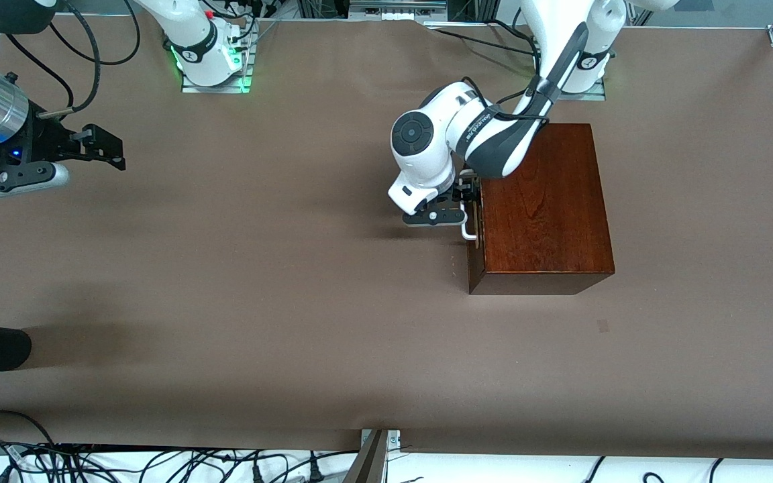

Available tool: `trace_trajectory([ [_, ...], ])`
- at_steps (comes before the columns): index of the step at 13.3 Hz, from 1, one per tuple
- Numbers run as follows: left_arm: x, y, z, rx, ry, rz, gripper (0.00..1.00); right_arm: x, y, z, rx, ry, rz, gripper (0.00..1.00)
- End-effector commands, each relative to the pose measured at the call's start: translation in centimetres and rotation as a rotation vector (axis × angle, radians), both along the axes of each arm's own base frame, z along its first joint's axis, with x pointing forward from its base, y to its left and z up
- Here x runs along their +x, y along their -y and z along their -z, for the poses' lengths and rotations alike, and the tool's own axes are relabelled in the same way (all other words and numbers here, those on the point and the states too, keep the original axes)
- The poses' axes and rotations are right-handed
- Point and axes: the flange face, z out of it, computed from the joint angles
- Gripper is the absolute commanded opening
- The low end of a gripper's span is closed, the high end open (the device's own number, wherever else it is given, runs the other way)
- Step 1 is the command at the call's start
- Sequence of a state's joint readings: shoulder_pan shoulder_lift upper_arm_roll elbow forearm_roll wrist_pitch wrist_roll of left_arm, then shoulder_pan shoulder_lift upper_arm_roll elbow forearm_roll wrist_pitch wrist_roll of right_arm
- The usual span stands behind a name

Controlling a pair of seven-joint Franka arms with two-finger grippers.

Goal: Open drawer, take yellow block, close drawer
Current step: 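Grasp the white drawer handle with the left gripper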

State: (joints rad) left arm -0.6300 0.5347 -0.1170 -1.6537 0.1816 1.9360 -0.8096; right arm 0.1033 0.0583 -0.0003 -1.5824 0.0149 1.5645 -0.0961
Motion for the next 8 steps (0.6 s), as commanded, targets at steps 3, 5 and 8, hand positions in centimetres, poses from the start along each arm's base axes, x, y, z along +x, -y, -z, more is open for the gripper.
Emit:
trace_trajectory([
  [3, -0.2, 0.4, 0.3, -0.035, 0.013, -0.008, 1.0, 0.2, -0.1, -0.2, -0.013, 0.007, -0.017, 1.0],
  [5, -0.2, 0.5, 0.8, -0.033, 0.006, -0.007, 1.0, 0.2, -0.1, -0.2, -0.013, 0.007, -0.017, 1.0],
  [8, -0.4, 1.4, 1.3, -0.045, 0.015, -0.011, 1.0, 0.2, -0.1, -0.2, -0.013, 0.007, -0.017, 1.0],
])
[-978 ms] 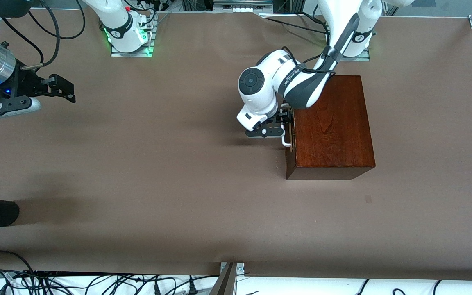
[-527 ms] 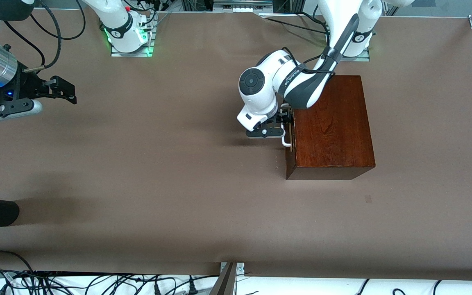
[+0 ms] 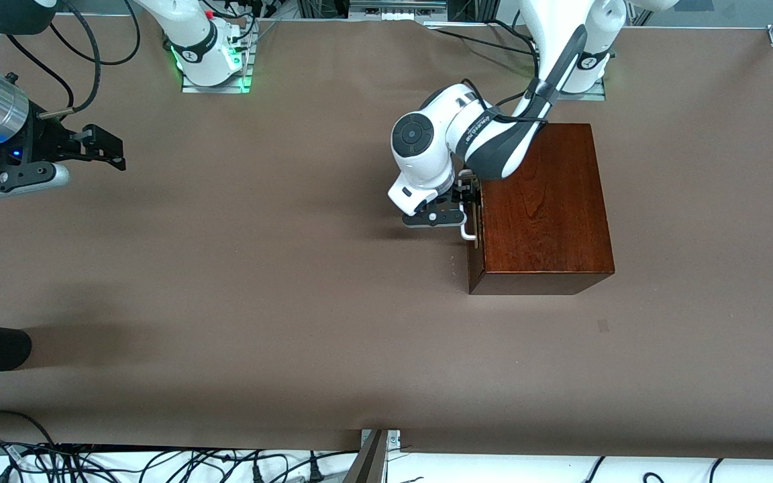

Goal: Open drawer, take yellow block, close drawer
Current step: 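Grasp the white drawer handle with the left gripper, then pull the drawer open by its handle with the left gripper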

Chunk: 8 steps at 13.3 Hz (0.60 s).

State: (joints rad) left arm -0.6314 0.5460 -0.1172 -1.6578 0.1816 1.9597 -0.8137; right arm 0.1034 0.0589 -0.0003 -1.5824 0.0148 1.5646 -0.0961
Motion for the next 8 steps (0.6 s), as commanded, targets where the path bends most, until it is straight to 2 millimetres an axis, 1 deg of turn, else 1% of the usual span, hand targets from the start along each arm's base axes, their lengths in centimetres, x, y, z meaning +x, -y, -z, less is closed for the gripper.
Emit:
trace_trajectory([
  [1, -0.2, 1.5, 0.5, -0.046, 0.018, -0.019, 1.0, 0.2, -0.1, -0.2, -0.013, 0.008, -0.015, 1.0],
  [2, -0.3, 2.0, 0.7, -0.048, 0.021, -0.019, 1.0, 0.1, -0.2, -0.2, -0.013, 0.008, -0.016, 1.0],
  [3, -0.5, 2.7, 0.6, -0.052, 0.028, -0.023, 1.0, 0.1, -0.8, -0.2, -0.015, 0.008, -0.027, 1.0],
  [5, -0.7, 3.5, 0.4, -0.057, 0.034, -0.02, 1.0, 0.1, -0.8, -0.2, -0.015, 0.008, -0.026, 1.0],
  [8, -1.3, 5.2, -0.5, -0.076, 0.053, -0.008, 1.0, 0.0, -1.2, -0.2, -0.015, 0.008, -0.029, 1.0],
])
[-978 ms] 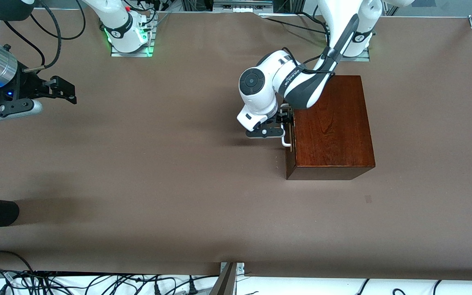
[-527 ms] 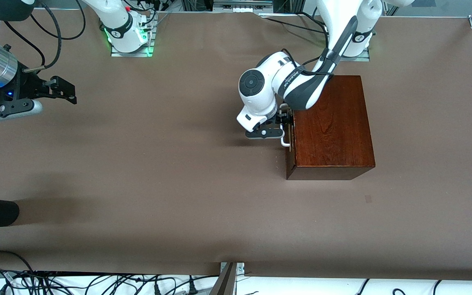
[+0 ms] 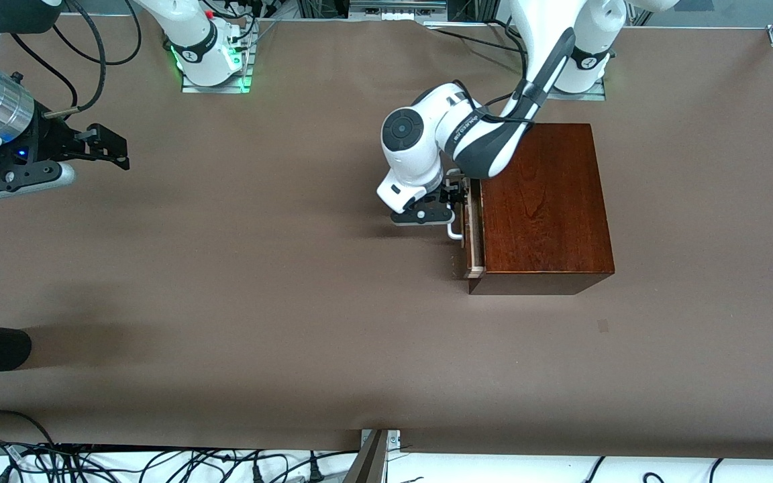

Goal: Open drawer, take yellow block, close drawer
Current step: 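Pull the drawer open by its handle with the left gripper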

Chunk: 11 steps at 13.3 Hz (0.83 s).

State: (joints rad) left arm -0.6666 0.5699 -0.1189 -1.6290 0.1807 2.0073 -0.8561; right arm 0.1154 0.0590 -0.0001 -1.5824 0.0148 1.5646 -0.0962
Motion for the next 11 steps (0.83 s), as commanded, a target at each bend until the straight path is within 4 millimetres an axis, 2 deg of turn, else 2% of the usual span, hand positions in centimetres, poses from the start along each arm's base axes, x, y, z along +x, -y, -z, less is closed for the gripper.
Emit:
trace_trajectory([
  [1, -0.6, 3.1, -0.4, -0.04, 0.014, -0.001, 1.0, 0.1, -0.6, -0.2, -0.015, 0.01, -0.017, 1.0],
  [7, -1.6, 5.9, -0.2, -0.05, 0.031, 0.011, 1.0, 0.1, -0.6, -0.1, -0.015, 0.008, -0.017, 1.0],
  [11, -1.7, 6.8, -0.3, -0.066, 0.037, 0.016, 1.0, 0.2, -0.6, 0.0, -0.017, 0.007, -0.015, 1.0],
])
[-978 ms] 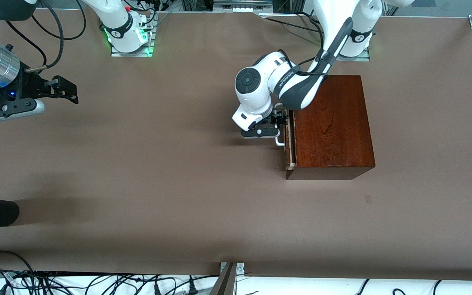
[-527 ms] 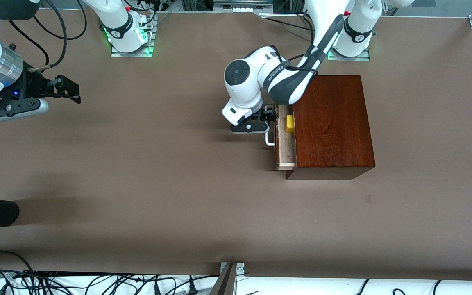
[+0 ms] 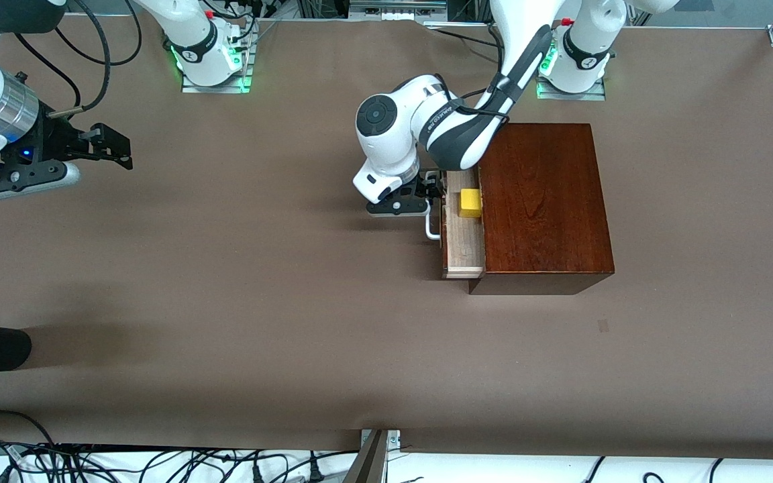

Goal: Open drawer, take yellow block, close drawer
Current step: 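Pull the drawer open by its handle with the left gripper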

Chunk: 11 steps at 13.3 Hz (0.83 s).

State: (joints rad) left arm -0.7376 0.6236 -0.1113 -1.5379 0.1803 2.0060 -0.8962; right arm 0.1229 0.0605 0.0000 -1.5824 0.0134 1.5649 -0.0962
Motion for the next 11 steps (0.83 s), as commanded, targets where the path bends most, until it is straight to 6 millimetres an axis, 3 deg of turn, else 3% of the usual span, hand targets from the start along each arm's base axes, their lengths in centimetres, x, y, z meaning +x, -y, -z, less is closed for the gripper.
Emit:
trace_trajectory([
  [1, -0.7, 2.8, -0.2, -0.045, 0.007, 0.007, 1.0, 0.3, -0.2, 0.1, -0.014, 0.006, -0.008, 1.0],
  [6, -0.7, 3.8, -0.8, -0.073, 0.009, 0.004, 1.0, 0.3, -0.3, 0.1, -0.016, 0.006, -0.009, 1.0],
  [11, -1.1, 5.0, 0.0, -0.092, 0.019, 0.008, 1.0, 0.3, -0.3, 0.0, -0.016, 0.008, -0.009, 1.0],
])
